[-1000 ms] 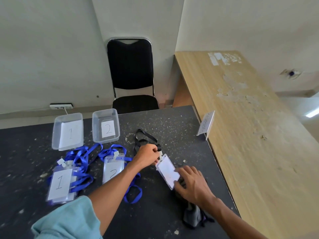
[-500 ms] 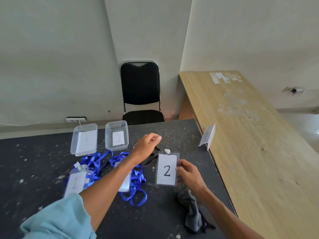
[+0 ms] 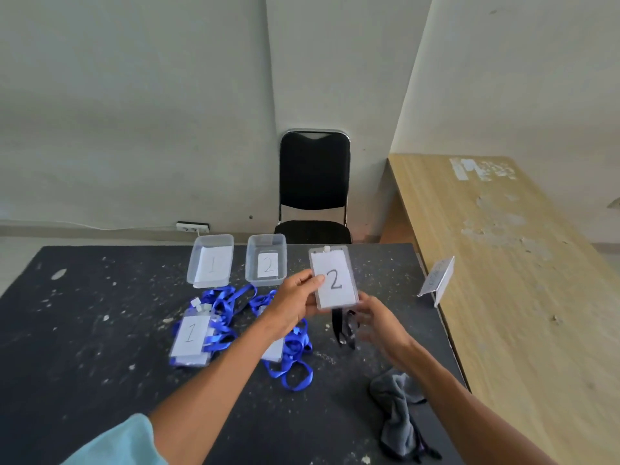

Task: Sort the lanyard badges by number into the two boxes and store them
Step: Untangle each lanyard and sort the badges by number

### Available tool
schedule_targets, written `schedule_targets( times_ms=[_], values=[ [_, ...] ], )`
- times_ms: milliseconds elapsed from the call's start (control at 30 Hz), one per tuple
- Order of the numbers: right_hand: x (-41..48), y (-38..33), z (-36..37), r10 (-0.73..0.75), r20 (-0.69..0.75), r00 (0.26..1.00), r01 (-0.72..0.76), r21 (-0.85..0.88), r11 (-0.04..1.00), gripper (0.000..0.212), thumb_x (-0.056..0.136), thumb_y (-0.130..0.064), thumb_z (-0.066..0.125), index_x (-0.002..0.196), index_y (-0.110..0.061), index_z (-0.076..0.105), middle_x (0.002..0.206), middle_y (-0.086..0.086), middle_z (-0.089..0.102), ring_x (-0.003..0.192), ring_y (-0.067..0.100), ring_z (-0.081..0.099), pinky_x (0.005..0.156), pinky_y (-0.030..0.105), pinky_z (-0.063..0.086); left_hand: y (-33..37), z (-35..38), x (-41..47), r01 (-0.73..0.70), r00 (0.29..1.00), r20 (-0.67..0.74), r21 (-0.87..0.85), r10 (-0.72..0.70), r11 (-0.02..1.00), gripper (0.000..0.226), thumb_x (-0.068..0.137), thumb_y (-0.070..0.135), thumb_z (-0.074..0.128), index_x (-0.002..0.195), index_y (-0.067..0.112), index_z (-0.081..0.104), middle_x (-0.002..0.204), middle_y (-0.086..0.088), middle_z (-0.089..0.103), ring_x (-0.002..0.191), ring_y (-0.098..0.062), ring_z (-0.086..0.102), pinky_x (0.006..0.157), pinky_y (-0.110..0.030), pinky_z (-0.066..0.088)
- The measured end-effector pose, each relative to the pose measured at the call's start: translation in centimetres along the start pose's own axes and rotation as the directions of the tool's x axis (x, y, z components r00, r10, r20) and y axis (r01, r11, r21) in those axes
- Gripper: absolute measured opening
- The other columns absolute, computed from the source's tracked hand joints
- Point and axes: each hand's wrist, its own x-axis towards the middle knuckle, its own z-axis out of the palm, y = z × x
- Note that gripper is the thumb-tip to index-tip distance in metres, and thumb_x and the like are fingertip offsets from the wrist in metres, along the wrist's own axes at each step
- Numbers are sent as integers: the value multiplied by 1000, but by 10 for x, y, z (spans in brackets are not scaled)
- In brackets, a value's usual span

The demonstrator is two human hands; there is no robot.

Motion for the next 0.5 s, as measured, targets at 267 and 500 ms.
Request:
schedule_targets(
  times_ms=[267,500],
  values=[
    [27,12,49,135,182,974,-95,-212,973,16,93,-17,61,107,-17,68,96,5,71,83,15,65,81,39,51,40,-53,-2,11,996,-88,-99,-20,995,21,99,10,55,118,4,62,110,-17,73,98,-28,72,75,-35,62],
    [57,-8,87,233,92,968,-231,-33,972,18,99,-11,48,113,-2,56,113,22,69,92,38,69,78,44,58,62,-100,-9,105,994,-15,-133,-108,986,26,98,7,54,122,-4,59,108,-22,71,88,-25,73,64,-28,61]
  ],
)
